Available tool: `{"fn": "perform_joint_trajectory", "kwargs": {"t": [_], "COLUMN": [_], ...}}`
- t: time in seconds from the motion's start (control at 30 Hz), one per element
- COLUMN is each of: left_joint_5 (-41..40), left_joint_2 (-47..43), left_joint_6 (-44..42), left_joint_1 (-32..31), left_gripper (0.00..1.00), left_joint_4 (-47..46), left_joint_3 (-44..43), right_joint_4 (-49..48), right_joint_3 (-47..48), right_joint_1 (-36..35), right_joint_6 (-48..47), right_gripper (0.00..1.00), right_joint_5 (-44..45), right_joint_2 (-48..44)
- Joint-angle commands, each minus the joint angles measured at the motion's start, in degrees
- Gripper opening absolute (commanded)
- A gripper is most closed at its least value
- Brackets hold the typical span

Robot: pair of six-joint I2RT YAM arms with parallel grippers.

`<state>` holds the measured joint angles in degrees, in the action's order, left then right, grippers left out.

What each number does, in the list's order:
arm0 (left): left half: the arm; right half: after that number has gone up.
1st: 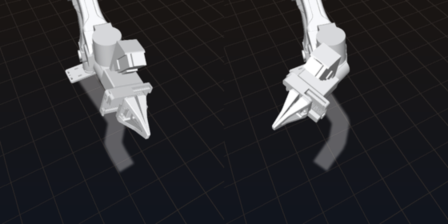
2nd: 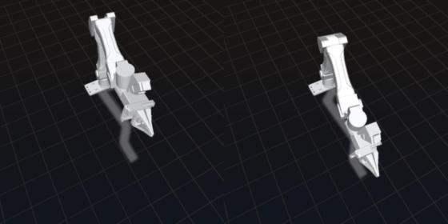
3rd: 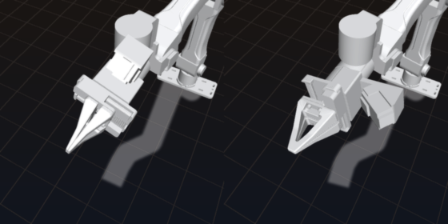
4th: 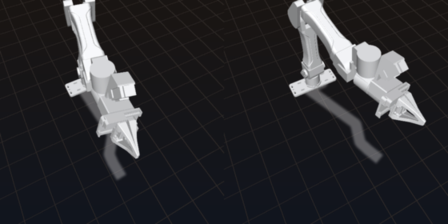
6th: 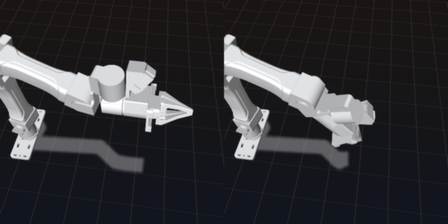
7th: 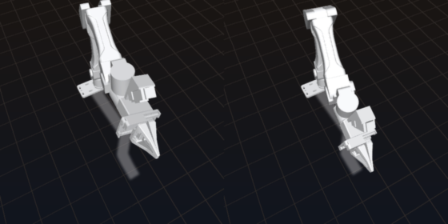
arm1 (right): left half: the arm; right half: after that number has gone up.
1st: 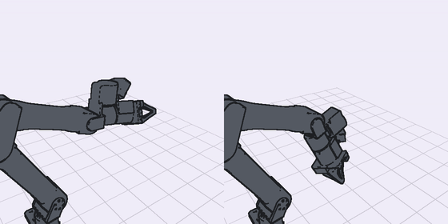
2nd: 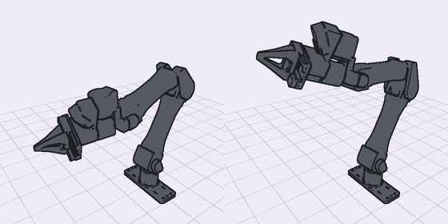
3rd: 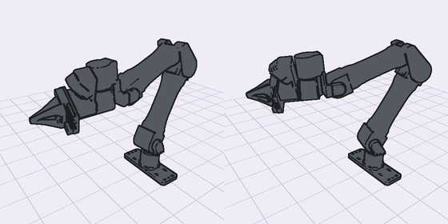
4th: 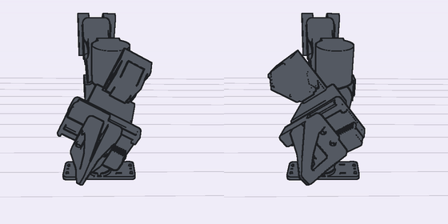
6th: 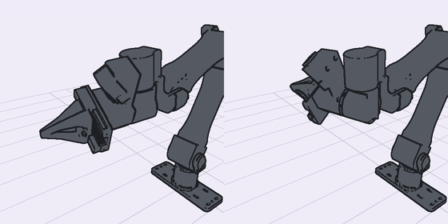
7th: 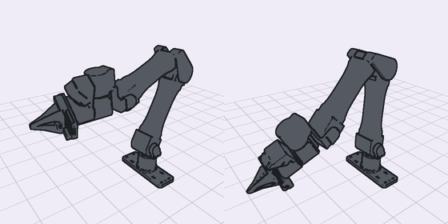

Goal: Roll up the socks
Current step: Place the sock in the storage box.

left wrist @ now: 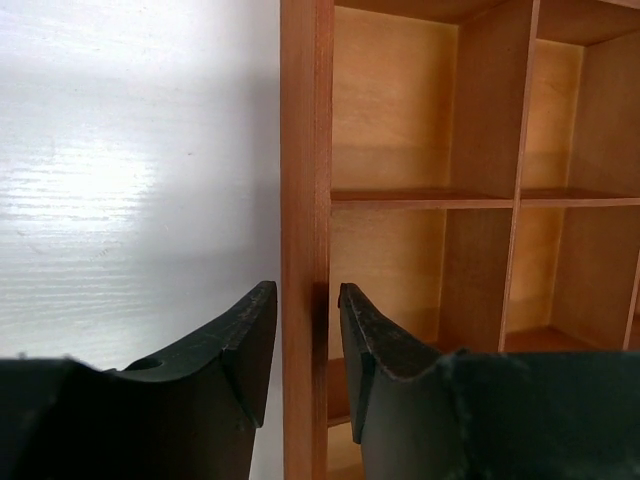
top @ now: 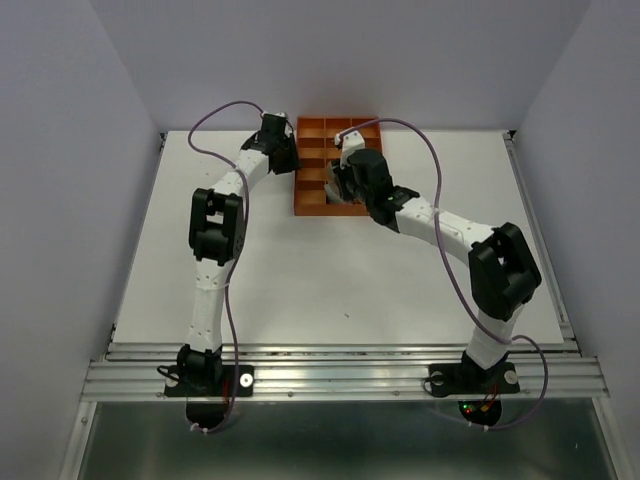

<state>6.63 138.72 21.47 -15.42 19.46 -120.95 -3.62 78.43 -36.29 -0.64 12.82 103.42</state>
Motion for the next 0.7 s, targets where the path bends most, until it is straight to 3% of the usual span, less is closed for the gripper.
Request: {"fn": "perform_joint_trajectory", "kwargs": {"t": [0.0,0.17,0.33,0.67], "left_joint_5": [1.4,0.5,-0.1,1.9], "left_joint_2": [0.7,2.3,2.4,2.6], "left_joint_6": [-1.3,-0.7,-0.1,0.9], "left_joint_1": [-0.5,-0.8,-0.8,-0.8], "left_gripper": [0.42,0.39,0.25,0.18], "left_joint_4": [-2.1,-2.5,-3.6,-5.8], "left_joint_3": [-4.1,-5.1,-4.0,-3.5], "right_joint_4": [-4.6,-6.7,-7.3,-10.6], "right_joint_3": [4.2,6.6,10.5,15.3], "right_joint_1": [0.5,1.0,1.6,1.6], "right_joint_6": [-2.4,-4.5,-5.9,-8.1], "right_gripper": [0.01,0.01,0.01,0.01], "right_joint_5": [-0.9,-1.4,-2.5,-4.7], "right_joint_2": [2.1,6.3,10.2,17.1]}}
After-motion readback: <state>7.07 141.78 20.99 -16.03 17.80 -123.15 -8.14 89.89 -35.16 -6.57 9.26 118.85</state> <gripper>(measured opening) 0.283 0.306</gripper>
